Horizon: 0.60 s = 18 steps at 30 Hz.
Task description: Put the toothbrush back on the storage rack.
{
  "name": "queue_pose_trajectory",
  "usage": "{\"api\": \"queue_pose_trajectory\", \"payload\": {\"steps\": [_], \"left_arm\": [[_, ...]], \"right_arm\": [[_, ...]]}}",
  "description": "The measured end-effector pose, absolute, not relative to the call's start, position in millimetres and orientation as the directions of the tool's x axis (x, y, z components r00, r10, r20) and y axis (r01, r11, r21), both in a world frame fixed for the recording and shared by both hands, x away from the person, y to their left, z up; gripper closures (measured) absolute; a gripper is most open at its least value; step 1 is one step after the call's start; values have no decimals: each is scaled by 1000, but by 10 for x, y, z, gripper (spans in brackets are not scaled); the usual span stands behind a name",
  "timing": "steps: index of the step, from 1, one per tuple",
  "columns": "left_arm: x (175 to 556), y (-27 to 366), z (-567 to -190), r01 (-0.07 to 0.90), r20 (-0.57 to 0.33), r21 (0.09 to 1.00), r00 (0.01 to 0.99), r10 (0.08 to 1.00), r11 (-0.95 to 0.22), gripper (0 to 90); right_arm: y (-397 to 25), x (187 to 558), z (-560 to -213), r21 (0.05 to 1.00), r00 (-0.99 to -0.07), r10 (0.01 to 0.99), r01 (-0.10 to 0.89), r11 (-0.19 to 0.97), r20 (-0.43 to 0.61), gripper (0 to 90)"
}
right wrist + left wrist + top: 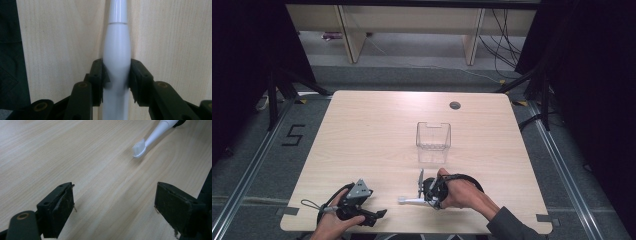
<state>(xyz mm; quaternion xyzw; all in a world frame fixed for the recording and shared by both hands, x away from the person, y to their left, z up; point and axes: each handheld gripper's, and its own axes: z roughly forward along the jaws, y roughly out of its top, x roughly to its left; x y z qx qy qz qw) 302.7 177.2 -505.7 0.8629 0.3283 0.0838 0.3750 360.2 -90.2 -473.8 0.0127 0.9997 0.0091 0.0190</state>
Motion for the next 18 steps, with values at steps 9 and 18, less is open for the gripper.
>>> {"api": "queue_pose_trajectory", "payload": {"steps": [9, 18], "left_arm": [[3026, 1773, -5056, 503, -101, 703, 770, 629, -503, 152], [3028, 1774, -5057, 504, -102, 703, 769, 631, -501, 152]], "right_arm": [[-877, 3574, -4739, -1, -998, 30, 31, 1000, -60, 660], [-944, 3569, -4685, 45, -996, 31, 27, 999, -89, 662]]}}
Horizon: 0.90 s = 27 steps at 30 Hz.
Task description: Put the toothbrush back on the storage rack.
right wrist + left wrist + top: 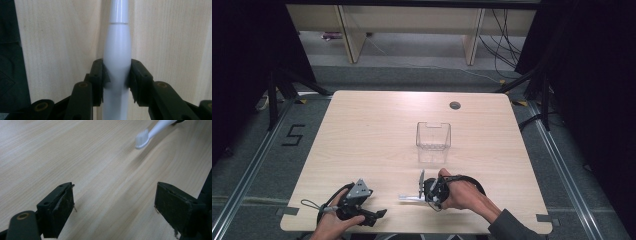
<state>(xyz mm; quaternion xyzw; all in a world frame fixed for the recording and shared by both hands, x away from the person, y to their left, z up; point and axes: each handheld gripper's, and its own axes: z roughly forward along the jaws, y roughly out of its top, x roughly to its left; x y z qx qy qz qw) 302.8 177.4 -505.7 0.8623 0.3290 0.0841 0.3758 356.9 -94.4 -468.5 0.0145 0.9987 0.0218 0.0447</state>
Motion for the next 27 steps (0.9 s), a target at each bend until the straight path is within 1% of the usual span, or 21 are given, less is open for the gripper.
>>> {"api": "queue_pose_trajectory", "payload": {"steps": [1, 5, 6, 7, 9, 10, 11, 12, 13, 14, 16, 18, 19, 20, 21, 22, 23, 24, 25, 27], "left_arm": [[3028, 1773, -5058, 505, -103, 704, 768, 632, -500, 152], [3030, 1773, -5059, 505, -103, 703, 769, 631, -501, 152], [3029, 1773, -5059, 505, -103, 703, 769, 631, -501, 152], [3029, 1773, -5059, 505, -103, 703, 769, 631, -501, 152], [3030, 1774, -5058, 505, -102, 703, 769, 631, -501, 151], [3029, 1774, -5058, 505, -103, 703, 769, 631, -500, 151], [3029, 1774, -5058, 505, -103, 703, 769, 631, -500, 152], [3029, 1775, -5058, 505, -103, 703, 769, 631, -501, 151], [3029, 1775, -5058, 505, -103, 703, 769, 631, -501, 152], [3030, 1774, -5059, 505, -103, 703, 768, 632, -501, 152], [3029, 1773, -5059, 505, -103, 703, 769, 631, -501, 151], [3029, 1774, -5059, 505, -102, 703, 769, 631, -501, 152], [3029, 1774, -5059, 505, -102, 703, 769, 631, -501, 152], [3029, 1775, -5058, 505, -102, 703, 768, 632, -500, 152], [3029, 1774, -5058, 505, -102, 703, 768, 632, -500, 152], [3029, 1774, -5058, 505, -102, 703, 768, 632, -501, 152], [3029, 1774, -5058, 505, -102, 703, 768, 632, -501, 151], [3029, 1773, -5059, 505, -103, 703, 768, 632, -500, 152], [3033, 1774, -5061, 505, -100, 702, 768, 632, -503, 152], [3036, 1775, -5061, 508, -97, 697, 766, 636, -506, 152]], "right_arm": [[-951, 3552, -4661, 39, -994, 55, 52, 998, -90, 662], [-984, 3562, -4616, 65, -993, 42, 35, 997, -110, 663], [-1000, 3548, -4570, 74, -991, 67, 58, 996, -117, 663], [-1000, 3548, -4570, 74, -991, 67, 58, 996, -117, 663], [-1031, 3566, -4534, 111, -989, 62, 48, 993, -132, 663], [-1034, 3552, -4509, 105, -987, 85, 71, 992, -138, 663], [-1034, 3552, -4509, 105, -987, 85, 71, 992, -138, 663], [-1056, 3583, -4483, 117, -987, 61, 44, 992, -148, 663], [-1075, 3565, -4457, 125, -983, 105, 87, 988, -148, 663], [-1082, 3590, -4430, 149, -984, 73, 48, 988, -165, 663], [-1117, 3572, -4363, 198, -976, 148, 116, 973, -159, 663], [-1157, 3590, -4296, 244, -969, 179, 134, 960, -173, 662], [-1157, 3590, -4296, 244, -969, 179, 134, 960, -173, 662], [-1210, 3618, -4242, 309, -961, 219, 159, 938, -169, 663], [-1229, 3630, -4228, 353, -959, 240, 174, 919, -151, 662], [-1260, 3659, -4202, 396, -963, 228, 155, 905, -145, 663], [-1260, 3659, -4202, 396, -963, 228, 155, 905, -145, 663], [-1310, 3648, -4173, 449, -941, 302, 205, 870, -155, 663], [-1335, 3657, -4168, 478, -936, 316, 208, 853, -156, 662], [-1354, 3666, -4170, 496, -936, 323, 216, 841, -139, 662]]}}
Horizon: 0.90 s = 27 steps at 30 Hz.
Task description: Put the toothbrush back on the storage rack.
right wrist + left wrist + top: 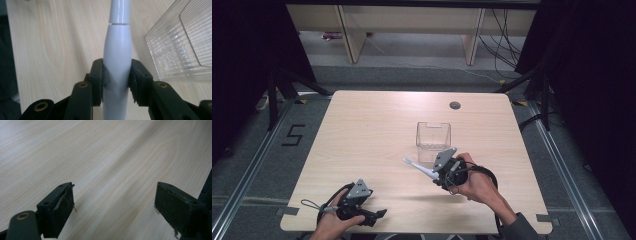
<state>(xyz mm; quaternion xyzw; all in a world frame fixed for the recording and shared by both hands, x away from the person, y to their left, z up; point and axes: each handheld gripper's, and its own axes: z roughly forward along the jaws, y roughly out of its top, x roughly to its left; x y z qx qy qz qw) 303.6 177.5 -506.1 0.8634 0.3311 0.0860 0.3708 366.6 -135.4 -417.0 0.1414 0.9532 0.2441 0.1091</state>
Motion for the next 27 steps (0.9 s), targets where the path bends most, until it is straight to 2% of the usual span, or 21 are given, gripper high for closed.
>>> {"api": "queue_pose_trajectory", "payload": {"steps": [1, 4, 13, 14, 16, 24, 27], "left_arm": [[3033, 1771, -5065, 505, -98, 703, 767, 635, -501, 151], [3030, 1771, -5061, 507, -104, 703, 768, 632, -499, 152], [3027, 1772, -5060, 505, -102, 702, 769, 631, -501, 152], [3027, 1772, -5059, 508, -104, 698, 770, 630, -505, 151], [3024, 1769, -5060, 507, -101, 699, 769, 631, -505, 152], [3028, 1771, -5061, 505, -101, 700, 770, 630, -505, 152], [3031, 1770, -5066, 505, -99, 702, 767, 634, -502, 152]], "right_arm": [[-1379, 3685, -4188, 547, -936, 326, 206, 812, -132, 662], [-1398, 3690, -4197, 572, -927, 350, 215, 791, -135, 662], [-1533, 3763, -4223, 670, -895, 443, 299, 680, -51, 662], [-1546, 3784, -4227, 687, -900, 430, 269, 675, -70, 662], [-1567, 3775, -4215, 694, -888, 458, 303, 653, -43, 662], [-1627, 3794, -4138, 733, -875, 484, 309, 606, -31, 662], [-1631, 3798, -4110, 744, -885, 466, 299, 597, -19, 662]]}}
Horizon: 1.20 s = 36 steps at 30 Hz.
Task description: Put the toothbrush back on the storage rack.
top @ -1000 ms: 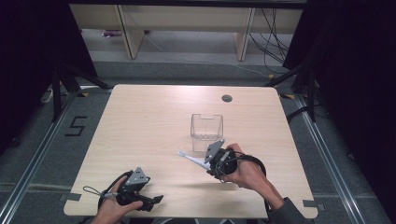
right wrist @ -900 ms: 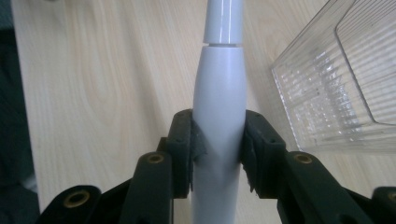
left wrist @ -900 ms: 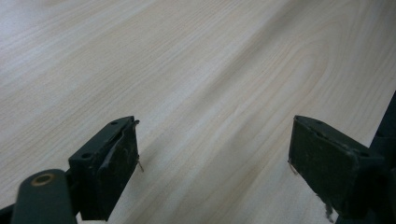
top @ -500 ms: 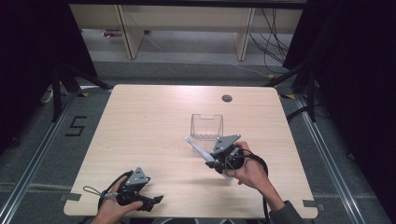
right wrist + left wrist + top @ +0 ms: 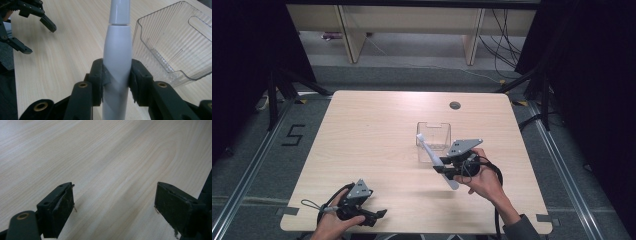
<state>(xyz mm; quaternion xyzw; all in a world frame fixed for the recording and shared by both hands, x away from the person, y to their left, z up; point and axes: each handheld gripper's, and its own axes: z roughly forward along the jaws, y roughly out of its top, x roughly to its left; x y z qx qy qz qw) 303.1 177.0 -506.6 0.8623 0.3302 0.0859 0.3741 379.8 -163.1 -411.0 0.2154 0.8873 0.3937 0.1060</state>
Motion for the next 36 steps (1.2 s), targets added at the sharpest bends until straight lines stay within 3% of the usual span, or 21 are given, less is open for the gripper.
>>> {"api": "queue_pose_trajectory", "payload": {"steps": [36], "left_arm": [[3026, 1764, -5070, 512, -111, 703, 765, 635, -494, 152]], "right_arm": [[-1547, 4063, -3557, 845, -866, 499, 266, 464, -1, 662]]}}
